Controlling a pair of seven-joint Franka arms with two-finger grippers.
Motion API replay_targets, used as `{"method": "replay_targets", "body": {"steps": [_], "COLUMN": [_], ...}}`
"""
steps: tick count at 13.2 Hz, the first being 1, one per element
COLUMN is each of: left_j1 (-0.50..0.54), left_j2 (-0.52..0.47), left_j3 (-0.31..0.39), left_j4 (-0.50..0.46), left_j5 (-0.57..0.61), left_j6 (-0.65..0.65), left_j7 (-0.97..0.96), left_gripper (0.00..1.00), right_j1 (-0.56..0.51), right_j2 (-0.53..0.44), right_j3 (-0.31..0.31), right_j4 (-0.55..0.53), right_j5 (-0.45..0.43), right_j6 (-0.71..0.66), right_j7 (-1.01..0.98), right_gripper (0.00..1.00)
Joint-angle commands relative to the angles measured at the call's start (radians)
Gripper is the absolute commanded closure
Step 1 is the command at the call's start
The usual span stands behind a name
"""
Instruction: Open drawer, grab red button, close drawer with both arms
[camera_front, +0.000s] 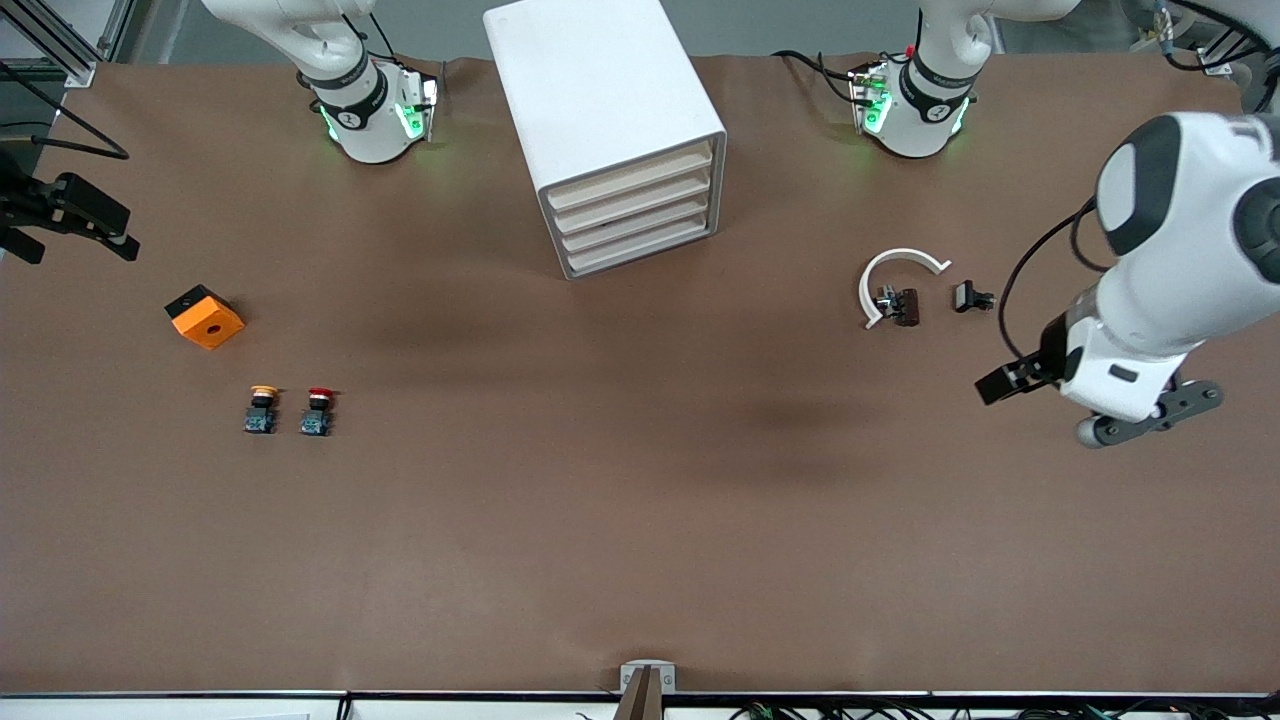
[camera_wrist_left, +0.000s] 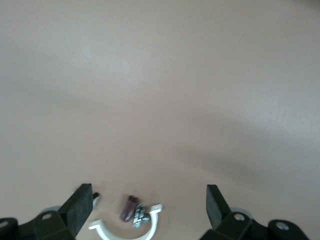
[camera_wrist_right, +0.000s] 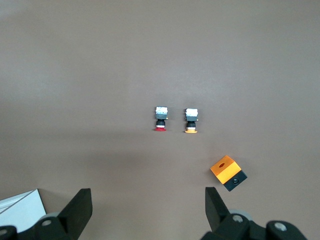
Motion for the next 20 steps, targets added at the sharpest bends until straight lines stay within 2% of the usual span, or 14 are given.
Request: {"method": "replay_targets", "body": {"steps": [1,12,15,18,20], "left_j1": [0.052,0.093,0.239,0.253,0.251], "left_j2": [-0.069,-0.216,-0.245,-0.31,-0.325], "left_j3": [-0.013,-0.026,-0.178,-0.197,-0.198], "left_j4": [-0.01,-0.036,-0.053,-0.127,-0.128], "left_j5": [0.02,0.019,0.01,0.004,0.002], "left_j6": [-0.062,-0.178,-0.179,-0.173,-0.173], "left_j7": [0.112,0.223,0.259,0.281,0.281], "left_gripper": [0.0,0.0,0.0,0.0,0.0], "right_j1": [0.001,0.003,0.003,0.004,0.004], "right_j2": [0.015,0.015,0.015,0.015,0.017], "right_j3": [0.001,0.001,0.001,0.001,0.001], "right_j4": [0.028,0.028,0.028,0.028,0.028], "right_j5": [-0.004,-0.008,-0.008,-0.008,-0.008], "right_j6": [-0.018,-0.017,-0.017,-0.018,-0.018], "right_j7": [-0.004,-0.007,-0.006,-0.003,-0.003], "right_gripper": [0.0,0.0,0.0,0.0,0.0]}}
